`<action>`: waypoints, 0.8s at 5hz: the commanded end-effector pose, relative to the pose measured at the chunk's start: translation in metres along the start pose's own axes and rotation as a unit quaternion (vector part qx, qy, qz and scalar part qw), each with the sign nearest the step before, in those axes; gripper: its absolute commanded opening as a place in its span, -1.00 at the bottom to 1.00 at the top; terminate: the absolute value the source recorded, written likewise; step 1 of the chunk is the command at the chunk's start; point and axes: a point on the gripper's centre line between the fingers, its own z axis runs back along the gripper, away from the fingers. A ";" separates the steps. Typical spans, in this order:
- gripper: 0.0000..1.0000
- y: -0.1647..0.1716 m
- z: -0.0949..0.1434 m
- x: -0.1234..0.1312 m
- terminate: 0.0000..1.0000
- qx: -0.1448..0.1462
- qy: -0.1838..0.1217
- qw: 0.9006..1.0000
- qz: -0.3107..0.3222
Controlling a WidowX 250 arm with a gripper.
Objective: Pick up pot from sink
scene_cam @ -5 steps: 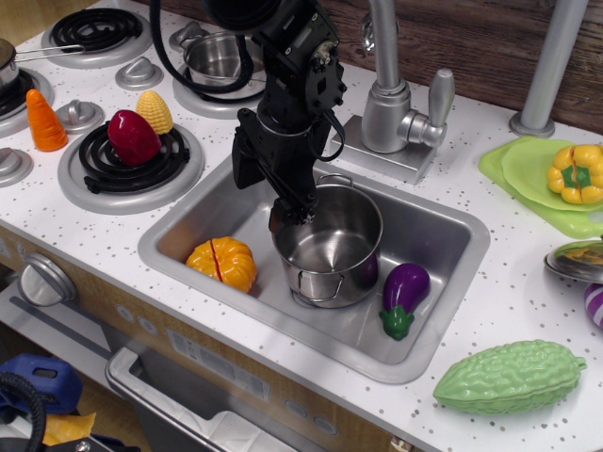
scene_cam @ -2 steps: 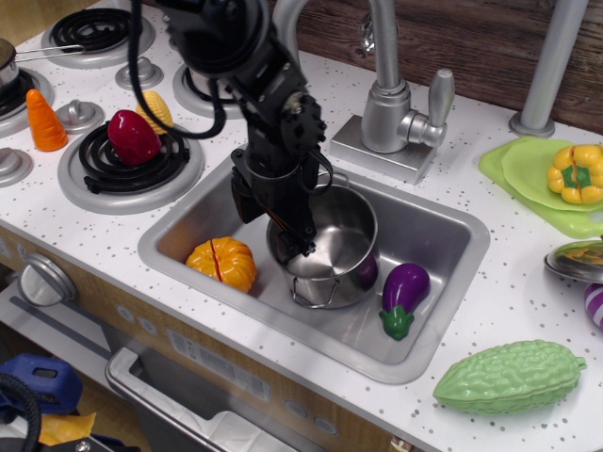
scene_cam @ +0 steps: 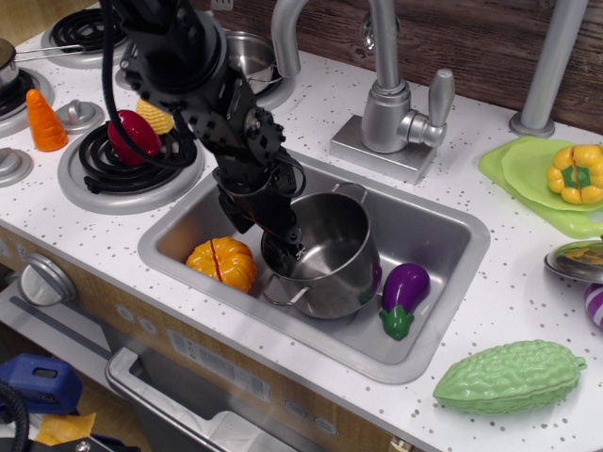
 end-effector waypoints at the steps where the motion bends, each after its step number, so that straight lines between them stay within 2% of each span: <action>1: -1.00 0.002 0.001 0.001 -1.00 0.030 -0.027 0.999 0.031; 2: -1.00 0.001 0.008 0.006 -1.00 0.031 -0.014 0.999 0.038; 4: -1.00 -0.003 0.038 0.031 -1.00 0.040 0.036 0.998 0.036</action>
